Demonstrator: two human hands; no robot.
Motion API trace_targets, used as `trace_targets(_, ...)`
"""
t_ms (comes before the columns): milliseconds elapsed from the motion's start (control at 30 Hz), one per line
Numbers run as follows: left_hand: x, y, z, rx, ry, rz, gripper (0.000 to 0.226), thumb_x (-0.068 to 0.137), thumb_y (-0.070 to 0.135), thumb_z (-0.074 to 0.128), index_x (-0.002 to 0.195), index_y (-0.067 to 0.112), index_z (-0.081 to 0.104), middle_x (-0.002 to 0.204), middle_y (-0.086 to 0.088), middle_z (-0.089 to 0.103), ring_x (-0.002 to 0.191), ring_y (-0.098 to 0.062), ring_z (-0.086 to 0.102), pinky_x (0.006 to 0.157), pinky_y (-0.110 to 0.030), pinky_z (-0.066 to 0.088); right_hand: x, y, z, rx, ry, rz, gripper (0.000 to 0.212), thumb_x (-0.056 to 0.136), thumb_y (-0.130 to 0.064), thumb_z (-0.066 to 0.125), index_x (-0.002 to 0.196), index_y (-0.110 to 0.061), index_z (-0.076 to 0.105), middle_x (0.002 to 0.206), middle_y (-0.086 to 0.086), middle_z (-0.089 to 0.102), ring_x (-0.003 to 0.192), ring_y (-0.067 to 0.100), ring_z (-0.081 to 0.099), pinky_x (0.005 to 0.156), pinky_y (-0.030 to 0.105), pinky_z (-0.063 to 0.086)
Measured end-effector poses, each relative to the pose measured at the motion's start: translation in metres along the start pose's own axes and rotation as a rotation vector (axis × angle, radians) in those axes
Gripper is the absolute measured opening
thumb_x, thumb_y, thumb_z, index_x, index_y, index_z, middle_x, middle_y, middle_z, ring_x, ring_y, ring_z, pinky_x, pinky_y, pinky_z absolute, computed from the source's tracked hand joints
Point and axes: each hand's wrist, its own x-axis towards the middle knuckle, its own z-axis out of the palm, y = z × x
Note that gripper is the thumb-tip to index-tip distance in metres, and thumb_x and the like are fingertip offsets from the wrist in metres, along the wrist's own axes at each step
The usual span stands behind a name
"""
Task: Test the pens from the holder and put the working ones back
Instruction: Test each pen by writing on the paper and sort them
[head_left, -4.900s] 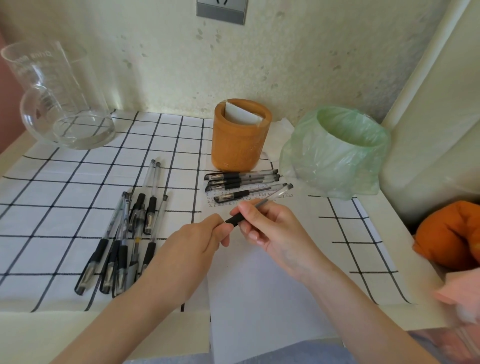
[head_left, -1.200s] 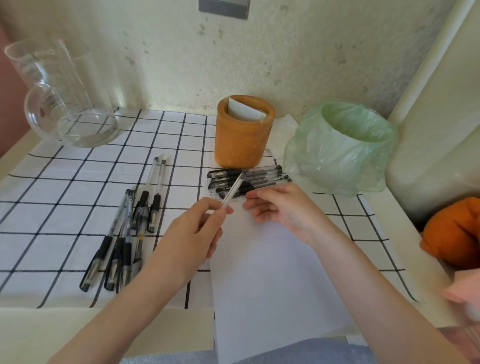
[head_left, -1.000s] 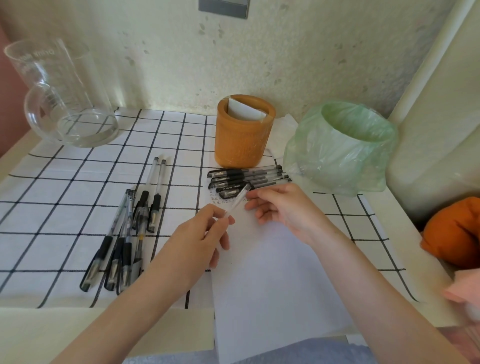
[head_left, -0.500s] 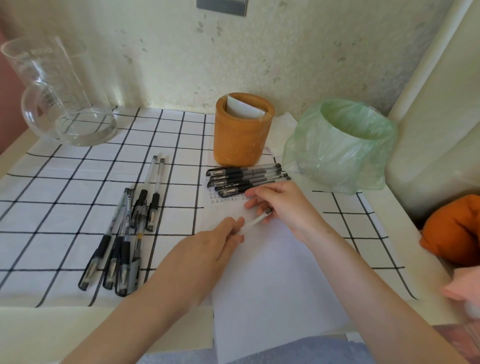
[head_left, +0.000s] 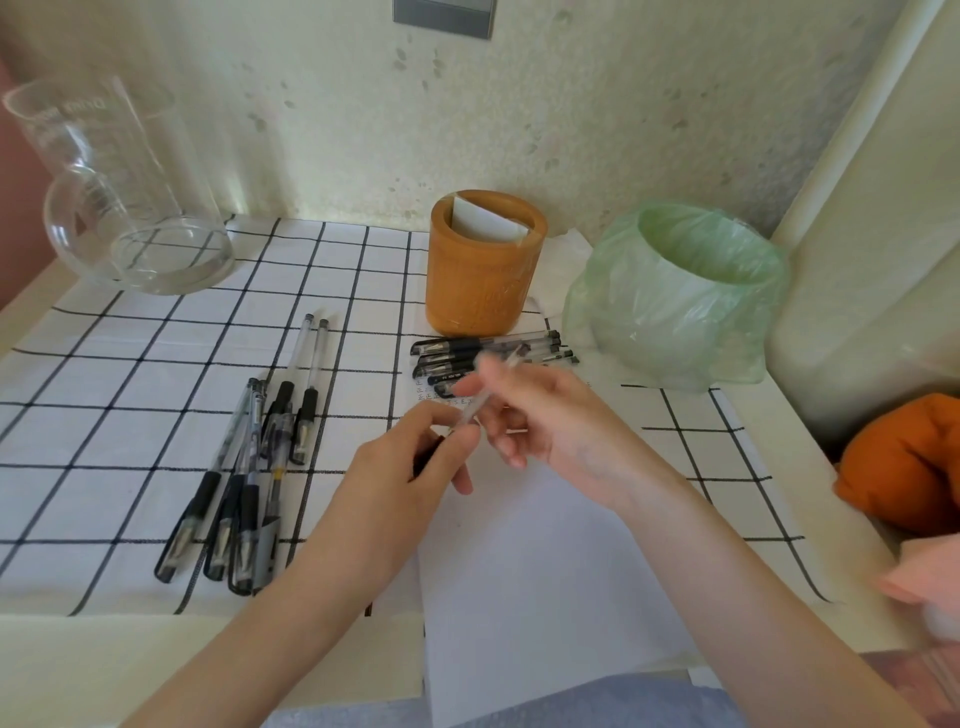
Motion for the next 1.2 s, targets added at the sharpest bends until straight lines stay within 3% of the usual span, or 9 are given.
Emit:
trace_targets(67, 0.001, -0.001, 0.000, -0.039, -0.001, -0.036, 0.009, 0.092, 0.033, 0.049, 0.092, 0.030, 0.058, 0.071, 0.010, 0.066, 0.055, 0.000, 0.050, 0.053, -0.008, 0.038, 0.001, 0.003, 0.001, -0.035, 0.051, -0.082, 0.028, 0.092, -0.026, 0.057, 0.090, -0.001, 0.068, 0.059, 0.002, 0.055, 0.050, 0.013, 0.048, 0.045, 0.021, 0.038)
trace_targets(233, 0.002, -0.003, -0.004, 0.008, 0.021, -0.075, 0.012, 0.092, 0.029, 0.049, 0.094, 0.024, 0.060, 0.062, 0.006, 0.054, 0.050, -0.002, 0.042, 0.048, -0.011, 0.035, 0.004, 0.000, -0.006, 0.008, 0.193, -0.137, 0.024, 0.094, -0.023, 0.054, 0.082, -0.006, 0.067, 0.058, 0.002, 0.056, 0.047, 0.015, 0.047, 0.044, 0.021, 0.036)
trace_targets(333, 0.000, 0.000, -0.003, 0.067, 0.050, -0.051, 0.014, 0.093, 0.034, 0.047, 0.092, 0.025, 0.058, 0.054, 0.009, 0.044, 0.046, -0.003, 0.039, 0.045, -0.012, 0.032, 0.000, 0.000, 0.000, 0.003, 0.128, -0.113, 0.017, 0.091, -0.022, 0.060, 0.082, -0.008, 0.062, 0.058, 0.004, 0.056, 0.047, 0.016, 0.046, 0.043, 0.023, 0.036)
trace_targets(500, -0.003, 0.007, -0.002, 0.100, 0.024, 0.008, 0.013, 0.091, 0.038, 0.046, 0.084, 0.035, 0.057, 0.044, 0.016, 0.046, 0.042, -0.007, 0.036, 0.043, -0.014, 0.030, -0.004, 0.002, 0.009, -0.085, -0.013, -0.079, 0.016, 0.088, -0.020, 0.063, 0.077, -0.009, 0.065, 0.057, 0.003, 0.056, 0.047, 0.013, 0.047, 0.043, 0.020, 0.037)
trace_targets(633, -0.003, 0.015, -0.002, 0.019, 0.078, 0.032, 0.021, 0.091, 0.027, 0.052, 0.072, 0.031, 0.059, 0.044, 0.019, 0.051, 0.039, -0.007, 0.033, 0.041, -0.012, 0.028, -0.006, -0.003, 0.010, -0.044, -0.048, -0.100, 0.021, 0.091, -0.015, 0.059, 0.070, -0.009, 0.061, 0.054, 0.002, 0.055, 0.045, 0.010, 0.048, 0.042, 0.018, 0.036)
trace_targets(900, -0.004, 0.025, -0.002, -0.114, 0.067, 0.049, 0.024, 0.091, 0.021, 0.053, 0.070, 0.025, 0.063, 0.034, 0.018, 0.045, 0.033, -0.007, 0.026, 0.036, -0.009, 0.020, -0.010, -0.006, 0.010, -0.041, -0.042, -0.120, 0.020, 0.082, -0.025, 0.062, 0.069, -0.009, 0.059, 0.050, -0.001, 0.053, 0.045, 0.010, 0.045, 0.040, 0.015, 0.032)
trace_targets(1000, -0.005, 0.020, -0.004, -0.066, 0.054, 0.066, 0.021, 0.092, 0.026, 0.051, 0.075, 0.026, 0.063, 0.037, 0.017, 0.046, 0.036, -0.008, 0.028, 0.038, -0.012, 0.023, -0.010, -0.007, 0.009, -0.041, -0.039, -0.130, 0.020, 0.083, -0.023, 0.063, 0.069, -0.009, 0.059, 0.052, 0.002, 0.055, 0.045, 0.010, 0.046, 0.040, 0.016, 0.032)
trace_targets(1067, -0.006, 0.013, -0.004, 0.086, 0.019, 0.110, 0.018, 0.092, 0.032, 0.045, 0.079, 0.032, 0.058, 0.047, 0.013, 0.048, 0.044, -0.008, 0.039, 0.045, -0.014, 0.031, -0.010, -0.006, 0.009, -0.102, -0.022, -0.136, 0.020, 0.089, -0.017, 0.061, 0.071, -0.008, 0.058, 0.055, 0.005, 0.055, 0.043, 0.009, 0.045, 0.041, 0.017, 0.032)
trace_targets(1200, -0.006, 0.005, 0.001, 0.178, 0.029, 0.099, 0.025, 0.096, 0.026, 0.038, 0.074, 0.030, 0.047, 0.064, 0.011, 0.052, 0.066, 0.000, 0.049, 0.059, -0.013, 0.037, -0.009, -0.002, 0.013, -0.215, 0.006, -0.146, 0.020, 0.090, -0.018, 0.063, 0.073, -0.009, 0.057, 0.056, 0.003, 0.054, 0.045, 0.009, 0.043, 0.043, 0.019, 0.032)
